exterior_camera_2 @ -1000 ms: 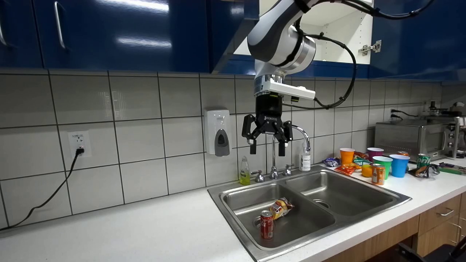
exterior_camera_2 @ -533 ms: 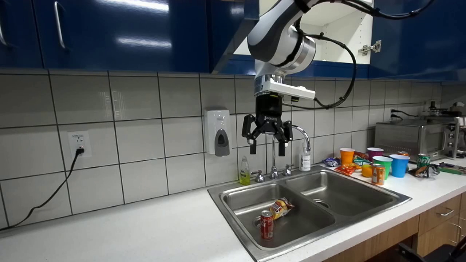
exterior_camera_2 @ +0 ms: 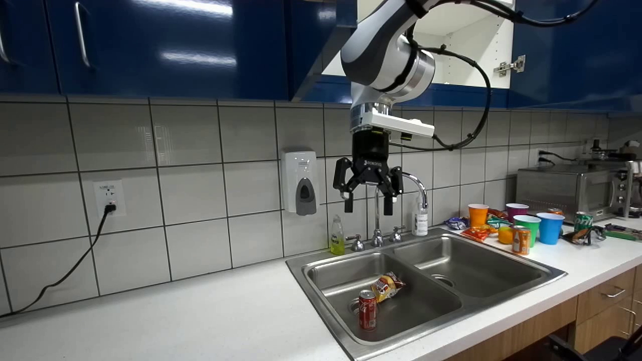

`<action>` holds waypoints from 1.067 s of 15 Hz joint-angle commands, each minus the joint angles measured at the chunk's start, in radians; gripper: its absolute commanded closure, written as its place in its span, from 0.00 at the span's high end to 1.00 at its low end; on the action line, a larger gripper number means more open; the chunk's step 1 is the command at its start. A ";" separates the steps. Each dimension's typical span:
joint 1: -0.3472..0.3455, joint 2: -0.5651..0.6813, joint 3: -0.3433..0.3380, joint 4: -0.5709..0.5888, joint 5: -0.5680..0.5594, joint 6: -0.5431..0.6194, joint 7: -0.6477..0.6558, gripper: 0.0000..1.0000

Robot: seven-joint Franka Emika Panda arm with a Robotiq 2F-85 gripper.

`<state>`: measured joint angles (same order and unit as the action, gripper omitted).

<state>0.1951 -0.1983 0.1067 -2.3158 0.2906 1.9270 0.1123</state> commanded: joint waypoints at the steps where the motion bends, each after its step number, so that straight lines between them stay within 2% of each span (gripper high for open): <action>1: -0.019 0.006 0.016 0.003 -0.001 0.012 0.005 1.00; 16: -0.103 0.099 -0.051 0.016 -0.020 0.084 -0.003 1.00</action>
<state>0.1204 -0.1167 0.0617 -2.3151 0.2868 2.0055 0.1126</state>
